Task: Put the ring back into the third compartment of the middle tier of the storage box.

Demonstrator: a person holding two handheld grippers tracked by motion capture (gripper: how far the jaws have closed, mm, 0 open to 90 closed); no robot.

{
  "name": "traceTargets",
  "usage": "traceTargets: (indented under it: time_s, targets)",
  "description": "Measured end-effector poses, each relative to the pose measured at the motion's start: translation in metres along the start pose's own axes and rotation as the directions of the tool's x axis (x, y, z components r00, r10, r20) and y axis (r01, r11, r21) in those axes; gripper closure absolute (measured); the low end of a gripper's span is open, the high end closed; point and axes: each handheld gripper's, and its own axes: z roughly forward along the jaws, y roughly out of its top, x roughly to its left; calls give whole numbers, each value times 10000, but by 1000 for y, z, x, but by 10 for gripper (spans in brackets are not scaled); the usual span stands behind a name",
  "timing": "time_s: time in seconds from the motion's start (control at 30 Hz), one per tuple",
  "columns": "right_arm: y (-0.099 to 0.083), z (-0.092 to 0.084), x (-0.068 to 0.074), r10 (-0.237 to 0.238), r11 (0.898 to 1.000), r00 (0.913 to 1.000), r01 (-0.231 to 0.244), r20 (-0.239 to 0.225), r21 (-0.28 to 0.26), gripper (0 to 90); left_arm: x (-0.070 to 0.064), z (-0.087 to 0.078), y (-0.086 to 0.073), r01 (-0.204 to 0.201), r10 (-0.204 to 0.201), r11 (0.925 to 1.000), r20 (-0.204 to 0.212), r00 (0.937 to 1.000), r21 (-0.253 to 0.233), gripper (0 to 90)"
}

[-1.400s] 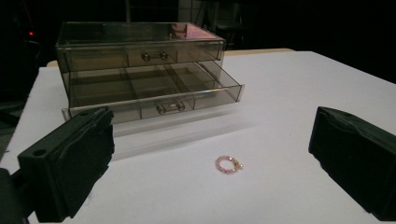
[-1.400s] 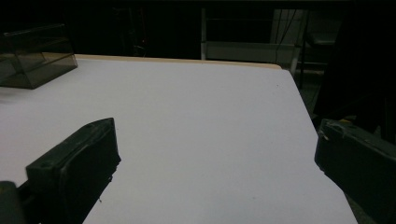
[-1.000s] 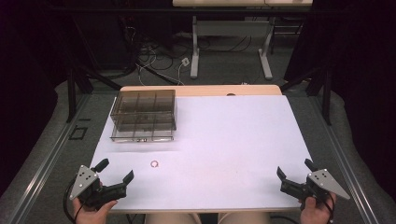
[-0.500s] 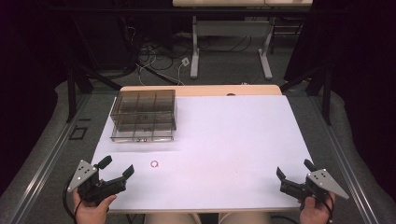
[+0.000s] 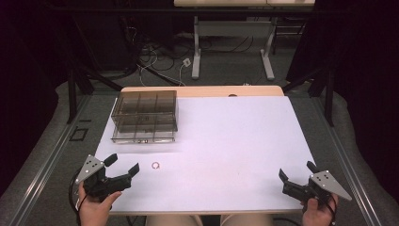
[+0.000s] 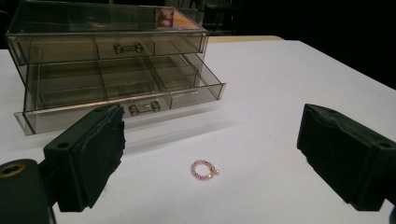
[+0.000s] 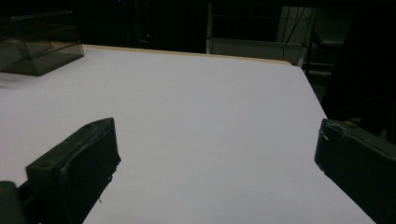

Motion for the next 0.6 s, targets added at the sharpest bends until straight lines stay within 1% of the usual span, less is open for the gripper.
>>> traceTargets:
  time_s: [0.07,0.1,0.2,0.3,0.4,0.6]
  targets:
    - [0,1,0,6,10000,10000,-6,-2,-10,0,0,3,1,29,-30,9999,60,10000,110,81]
    - [0,0,0,-6,10000,10000,5,42,88,0,0,3,2,20,-22,9998,113,9999,203,80]
    - [-1,1,0,45,10000,10000,-45,-16,28,0,0,7,4,-3,-1,9994,123,9999,336,80]
    - [0,0,-1,-11,10000,10000,11,-1,34,0,-2,10,6,-41,38,9993,90,10000,376,80]
    - [-1,1,0,128,9999,9999,-128,-30,65,0,-3,14,7,-85,80,9985,88,9999,548,80]
    - [-2,1,-1,14,9999,10000,-13,-82,123,0,-5,22,10,-192,186,9964,85,9998,821,81]
